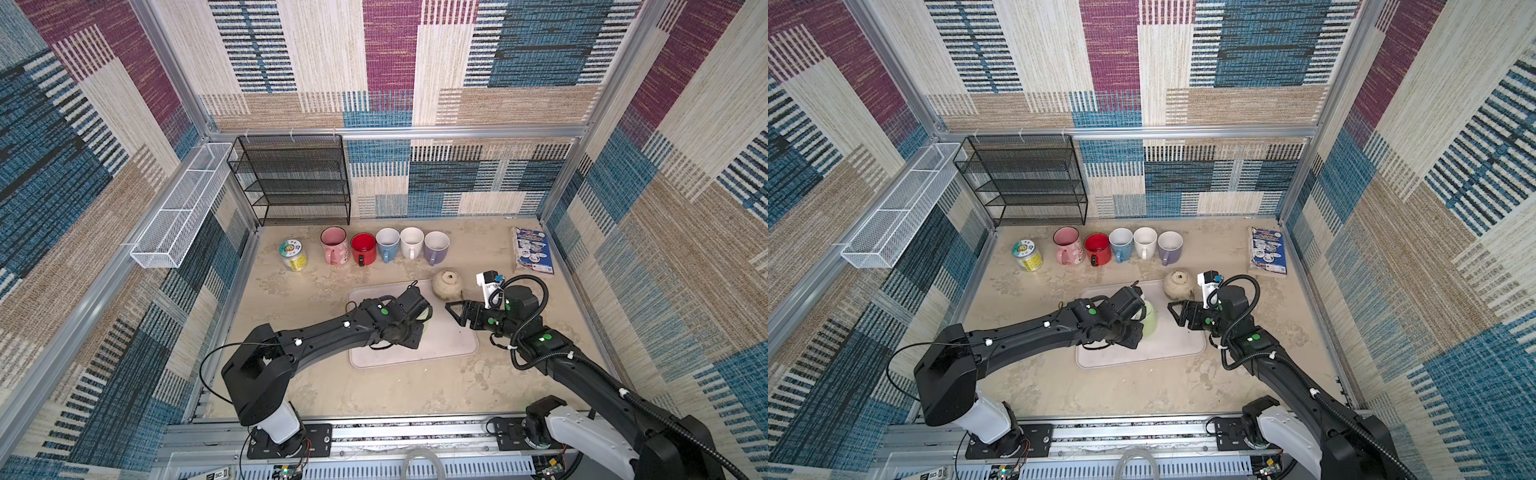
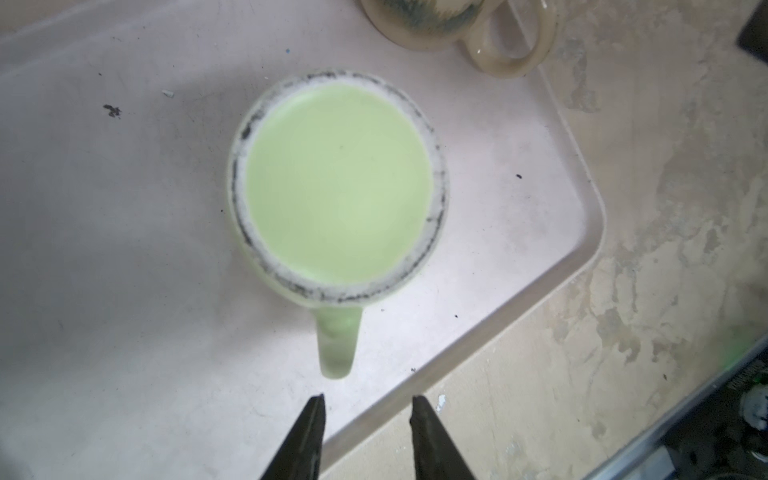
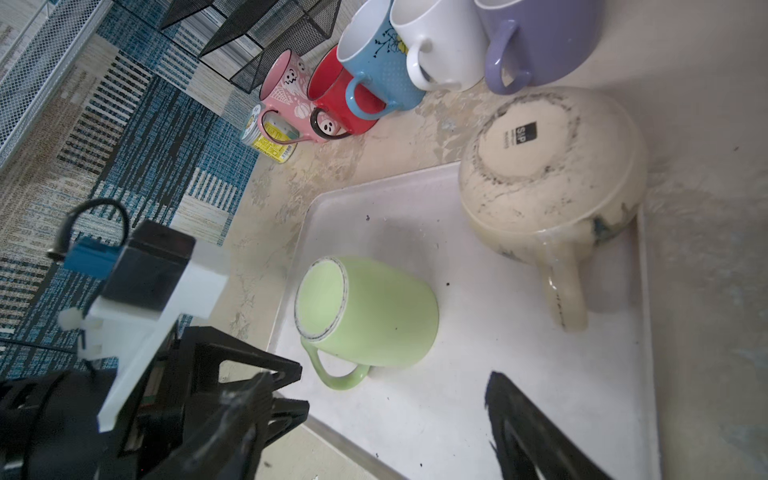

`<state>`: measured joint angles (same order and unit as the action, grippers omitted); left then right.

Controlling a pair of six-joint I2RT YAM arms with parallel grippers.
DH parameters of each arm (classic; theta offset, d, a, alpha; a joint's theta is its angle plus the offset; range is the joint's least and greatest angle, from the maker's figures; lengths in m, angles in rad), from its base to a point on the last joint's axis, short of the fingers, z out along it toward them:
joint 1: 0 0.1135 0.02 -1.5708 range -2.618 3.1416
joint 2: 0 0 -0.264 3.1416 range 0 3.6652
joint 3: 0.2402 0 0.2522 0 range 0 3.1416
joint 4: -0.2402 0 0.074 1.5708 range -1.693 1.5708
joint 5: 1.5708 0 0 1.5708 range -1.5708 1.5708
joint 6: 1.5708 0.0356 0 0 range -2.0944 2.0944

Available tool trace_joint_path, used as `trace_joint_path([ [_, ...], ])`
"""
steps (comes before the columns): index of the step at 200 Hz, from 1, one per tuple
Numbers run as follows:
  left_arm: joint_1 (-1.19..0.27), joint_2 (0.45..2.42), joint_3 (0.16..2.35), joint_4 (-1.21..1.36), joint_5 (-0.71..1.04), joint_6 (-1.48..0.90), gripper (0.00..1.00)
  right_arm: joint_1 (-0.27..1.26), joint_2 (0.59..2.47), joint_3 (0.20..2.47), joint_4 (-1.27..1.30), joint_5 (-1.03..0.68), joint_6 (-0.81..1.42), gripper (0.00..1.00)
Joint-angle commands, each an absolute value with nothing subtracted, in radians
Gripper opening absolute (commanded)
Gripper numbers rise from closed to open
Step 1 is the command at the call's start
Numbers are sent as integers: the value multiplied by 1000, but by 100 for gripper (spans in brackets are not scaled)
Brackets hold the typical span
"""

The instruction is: Turn the mug right side up

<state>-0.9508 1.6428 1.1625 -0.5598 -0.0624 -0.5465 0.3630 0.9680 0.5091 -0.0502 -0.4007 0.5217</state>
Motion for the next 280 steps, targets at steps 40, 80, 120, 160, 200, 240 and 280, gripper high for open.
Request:
trace_joint_path([
  [40, -945, 1739, 1252, -644, -142, -571, 38, 359, 951, 502, -39, -397, 509, 81],
  [80, -935, 1795, 1291, -660, -148, -556, 36, 357, 947, 496, -36, -403, 505, 79],
  [120, -931, 1816, 1311, -663, -167, -547, 31, 357, 943, 493, -38, -406, 499, 77],
  [160, -932, 1827, 1333, -665, -172, -536, 23, 356, 948, 495, -41, -407, 491, 75],
  [200, -930, 1850, 1341, -661, -160, -531, 18, 356, 945, 497, -46, -403, 488, 75],
  [240, -931, 1854, 1334, -647, -151, -527, 7, 356, 936, 491, -47, -400, 488, 73],
  [280, -924, 1816, 1327, -625, -134, -508, 0, 354, 926, 488, -39, -425, 480, 72],
])
